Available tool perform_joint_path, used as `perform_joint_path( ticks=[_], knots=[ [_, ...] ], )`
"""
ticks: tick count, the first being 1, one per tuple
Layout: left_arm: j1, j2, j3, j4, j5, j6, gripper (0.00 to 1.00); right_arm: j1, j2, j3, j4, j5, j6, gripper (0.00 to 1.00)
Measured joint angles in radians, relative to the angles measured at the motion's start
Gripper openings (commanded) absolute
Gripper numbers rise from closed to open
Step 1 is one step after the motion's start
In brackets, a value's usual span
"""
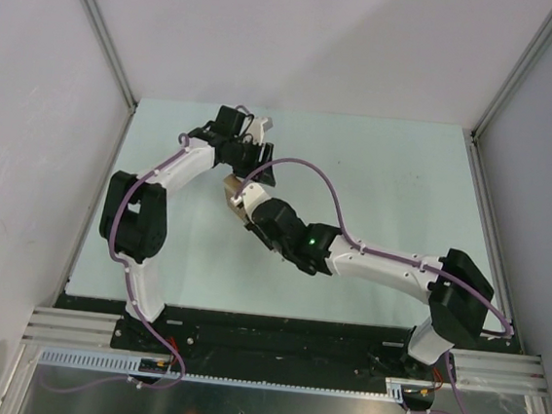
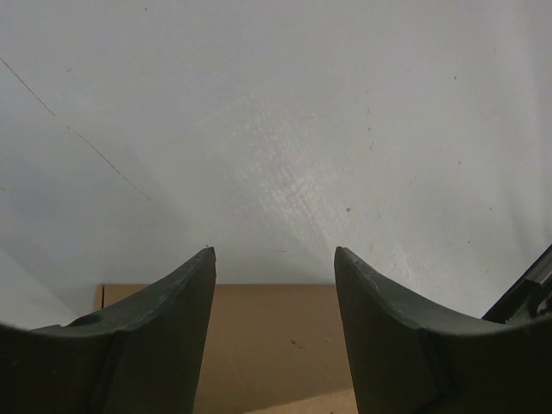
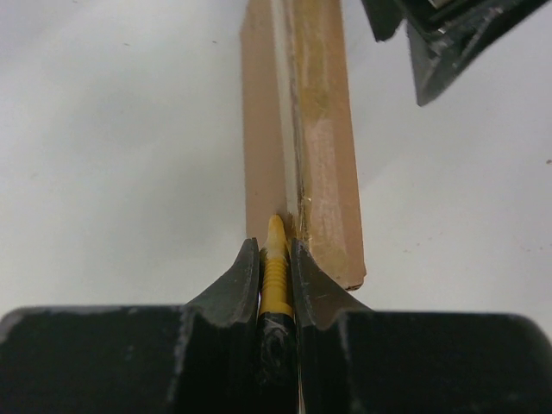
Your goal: Unpack the express box
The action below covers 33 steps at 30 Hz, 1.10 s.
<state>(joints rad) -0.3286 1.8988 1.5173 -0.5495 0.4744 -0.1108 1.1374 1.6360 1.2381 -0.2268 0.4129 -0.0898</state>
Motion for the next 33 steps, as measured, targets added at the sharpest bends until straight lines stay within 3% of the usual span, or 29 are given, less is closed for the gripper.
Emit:
perform_joint_path(
  ticks=[17,25,33],
  knots=[
    [0.0,0.031,-0.001,-0.019,0.035,0.006,0.64,-0.229,-0.04,-0.086,0.004,-0.061,0.145,0.0],
    [0.0,0.031,-0.017,-0.02,0.062,0.006,0.69,-0.337,-0.042,-0.093,0.041,-0.133,0.243,0.0],
    [0.0,0.031,-0.017,-0.023,0.064,0.006,0.73,-0.371,-0.042,-0.093,0.081,-0.191,0.276,0.0]
  ],
)
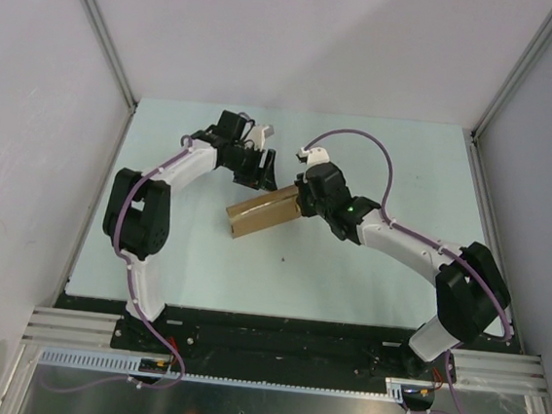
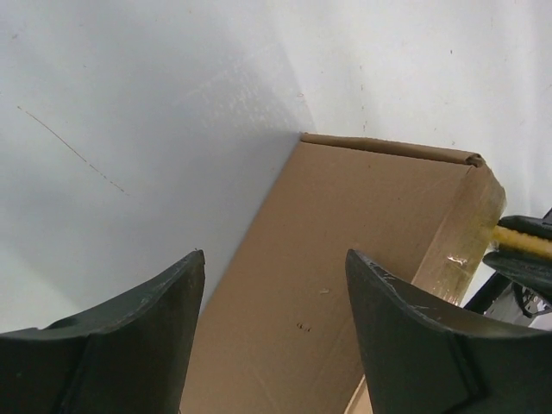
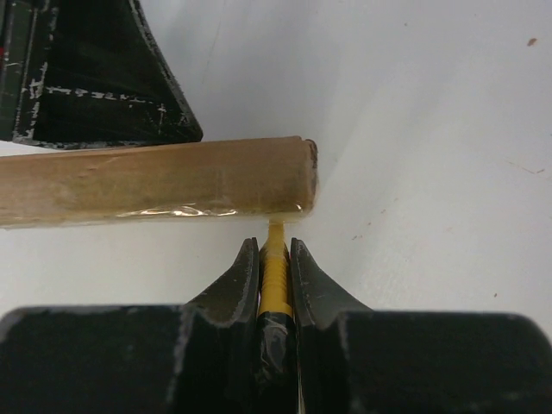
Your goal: Unpack the express box
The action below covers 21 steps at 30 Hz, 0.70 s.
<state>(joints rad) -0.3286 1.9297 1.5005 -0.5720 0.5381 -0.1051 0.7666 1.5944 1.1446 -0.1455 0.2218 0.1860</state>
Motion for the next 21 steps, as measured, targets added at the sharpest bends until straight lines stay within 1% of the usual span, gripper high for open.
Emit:
perform_joint_path(
  ticks=[3,5,10,14,17,21],
  knots=[
    [0.0,0.0,0.011,-0.008,-0.012,-0.001,0.78,0.0,0.0,0.0,0.005,-0.012,0.004,0.0],
    [0.0,-0.006,0.026,-0.014,-0.031,-0.003,0.79,0.0,0.0,0.0,0.006,-0.018,0.006,0.0],
    [0.0,-0.041,0.056,-0.014,-0.064,-0.002,0.85,0.0,-0.003,0.0,0.005,-0.02,0.017,0.0],
    [0.0,-0.062,0.071,-0.014,-0.062,0.003,0.88,0.0,-0.003,0.0,0.005,-0.02,0.023,0.0],
    [0.0,-0.072,0.072,-0.014,-0.023,0.021,0.89,0.0,-0.003,0.0,0.005,-0.02,0.024,0.0],
    [0.0,-0.074,0.072,-0.015,0.084,0.047,0.9,-0.002,-0.003,0.0,0.005,-0.02,0.028,0.0]
  ],
)
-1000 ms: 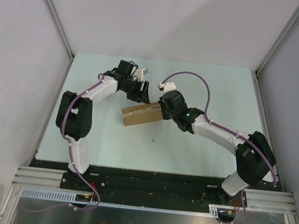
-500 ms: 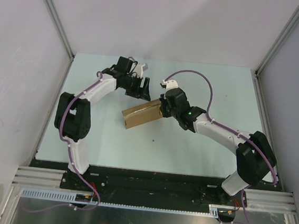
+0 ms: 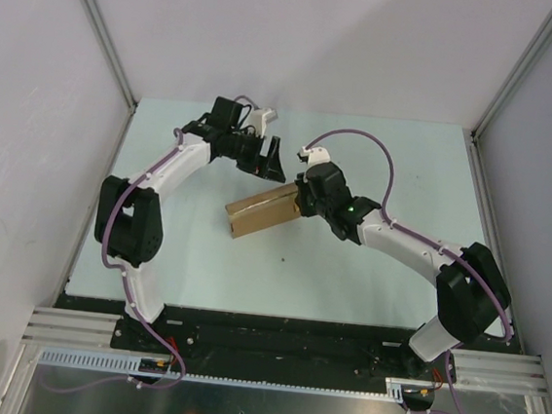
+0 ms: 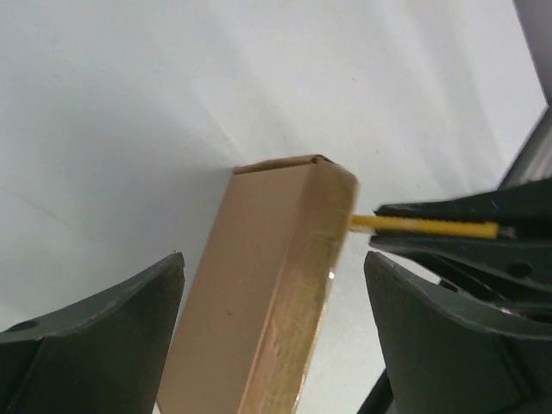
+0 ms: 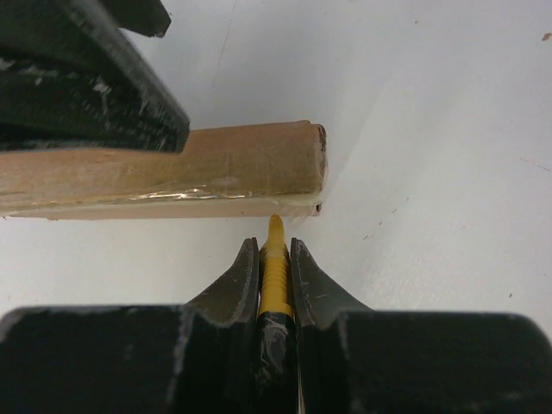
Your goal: Unpack the express box
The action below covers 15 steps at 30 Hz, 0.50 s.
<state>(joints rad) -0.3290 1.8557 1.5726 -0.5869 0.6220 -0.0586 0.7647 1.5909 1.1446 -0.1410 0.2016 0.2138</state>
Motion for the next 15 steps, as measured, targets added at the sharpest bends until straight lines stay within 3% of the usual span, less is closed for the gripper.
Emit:
perform_joint_path(
  ticks=[6,15],
  knots=[
    [-0.011,-0.017,-0.044,0.0,0.087,0.061,0.9,-0.014,0.0,0.0,-0.001,-0.002,0.019,0.0],
    [-0.112,-0.023,-0.084,-0.002,-0.054,0.109,0.8,-0.041,-0.002,0.0,-0.006,-0.029,0.059,0.0]
  ],
)
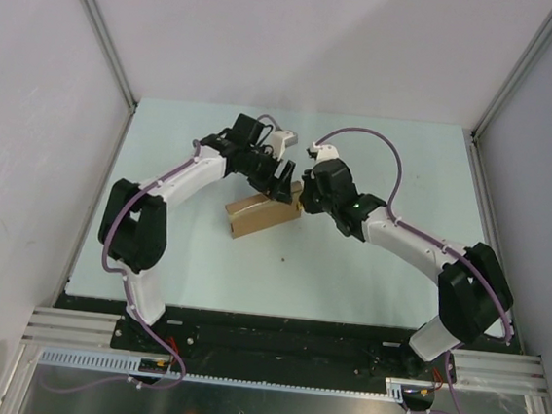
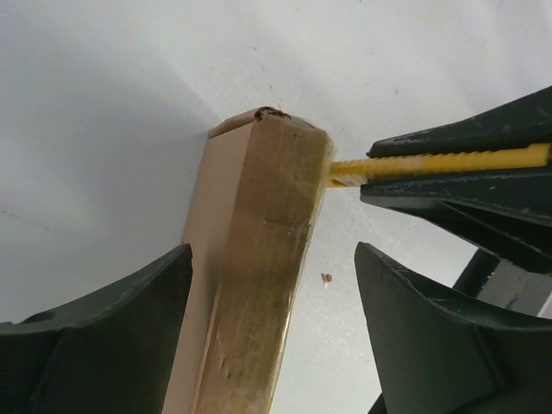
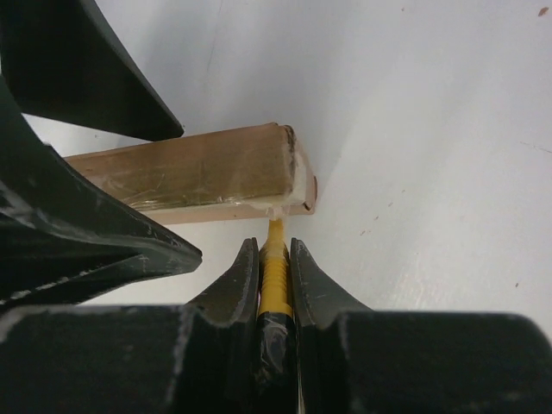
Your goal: Unpack the express box
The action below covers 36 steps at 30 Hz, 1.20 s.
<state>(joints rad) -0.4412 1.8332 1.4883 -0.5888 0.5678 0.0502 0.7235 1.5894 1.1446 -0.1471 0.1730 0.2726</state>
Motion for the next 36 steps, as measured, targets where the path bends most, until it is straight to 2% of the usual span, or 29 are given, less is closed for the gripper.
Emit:
perform_joint_path(
  ticks=[5,10,13,17,24,31,36],
  knots=[
    [-0.05,0.0,0.0,0.003,-0.101,0.018,0.7,-0.032,-0.042,-0.002,-0.035,-0.023,0.028,0.0],
    [-0.088,0.0,0.0,0.01,-0.193,0.041,0.68,-0.069,-0.121,-0.002,-0.079,-0.036,0.044,0.0],
    [-0.105,0.0,0.0,0.024,-0.227,0.063,0.62,-0.097,-0.165,-0.002,-0.097,-0.056,0.049,0.0],
    [-0.134,0.0,0.0,0.034,-0.277,0.091,0.53,-0.161,-0.212,-0.012,-0.109,-0.105,0.056,0.0],
    [-0.205,0.015,0.0,0.051,-0.414,0.144,0.49,-0.276,-0.262,-0.1,-0.089,-0.238,0.068,0.0],
    [-0.219,0.019,-0.021,0.08,-0.459,0.179,0.38,-0.315,-0.311,-0.192,-0.055,-0.337,0.095,0.0],
    [-0.22,0.005,-0.046,0.106,-0.453,0.197,0.35,-0.315,-0.325,-0.222,-0.012,-0.388,0.111,0.0]
  ],
)
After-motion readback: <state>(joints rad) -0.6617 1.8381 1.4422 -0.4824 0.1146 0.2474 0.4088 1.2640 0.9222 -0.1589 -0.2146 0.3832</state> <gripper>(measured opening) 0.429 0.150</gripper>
